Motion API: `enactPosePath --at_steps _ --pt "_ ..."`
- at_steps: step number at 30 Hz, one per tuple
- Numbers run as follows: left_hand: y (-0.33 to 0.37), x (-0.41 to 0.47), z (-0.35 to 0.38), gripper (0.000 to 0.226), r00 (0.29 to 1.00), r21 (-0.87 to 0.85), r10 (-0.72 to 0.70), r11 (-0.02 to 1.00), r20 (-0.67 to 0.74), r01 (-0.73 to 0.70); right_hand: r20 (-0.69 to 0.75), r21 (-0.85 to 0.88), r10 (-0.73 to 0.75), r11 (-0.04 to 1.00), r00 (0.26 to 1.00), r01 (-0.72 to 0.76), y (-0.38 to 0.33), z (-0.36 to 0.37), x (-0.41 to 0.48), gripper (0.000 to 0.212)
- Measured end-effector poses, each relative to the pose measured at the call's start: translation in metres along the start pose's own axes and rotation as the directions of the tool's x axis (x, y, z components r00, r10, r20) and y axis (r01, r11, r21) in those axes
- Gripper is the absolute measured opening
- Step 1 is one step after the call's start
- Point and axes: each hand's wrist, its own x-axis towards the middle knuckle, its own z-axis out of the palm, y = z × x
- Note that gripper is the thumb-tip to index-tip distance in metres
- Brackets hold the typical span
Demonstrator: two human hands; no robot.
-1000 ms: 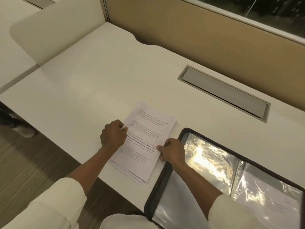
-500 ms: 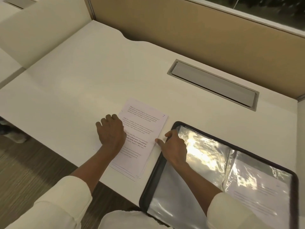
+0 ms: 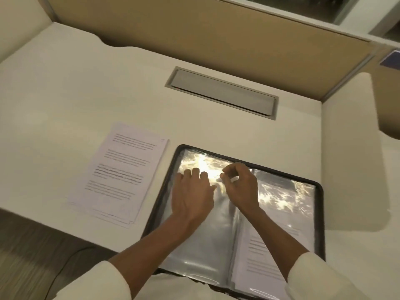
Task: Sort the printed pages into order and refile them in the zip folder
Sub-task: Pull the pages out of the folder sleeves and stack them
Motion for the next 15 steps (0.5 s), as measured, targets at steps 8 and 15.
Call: enactPosePath --at_steps 8,15 --pt "0.083 -0.020 0.049 0.038 0.945 -0.131 0.324 0.940 0.043 -0.316 0.079 -0.441 -0.042 0.894 0.996 0.072 0.080 -0.083 0.016 0.042" --pt "0.120 -0.035 0.060 0.058 0.926 -0.155 0.312 0.946 0.214 -0.283 0.162 -0.675 0.224 0.735 0.961 -0.057 0.111 -0.146 0.043 0.069"
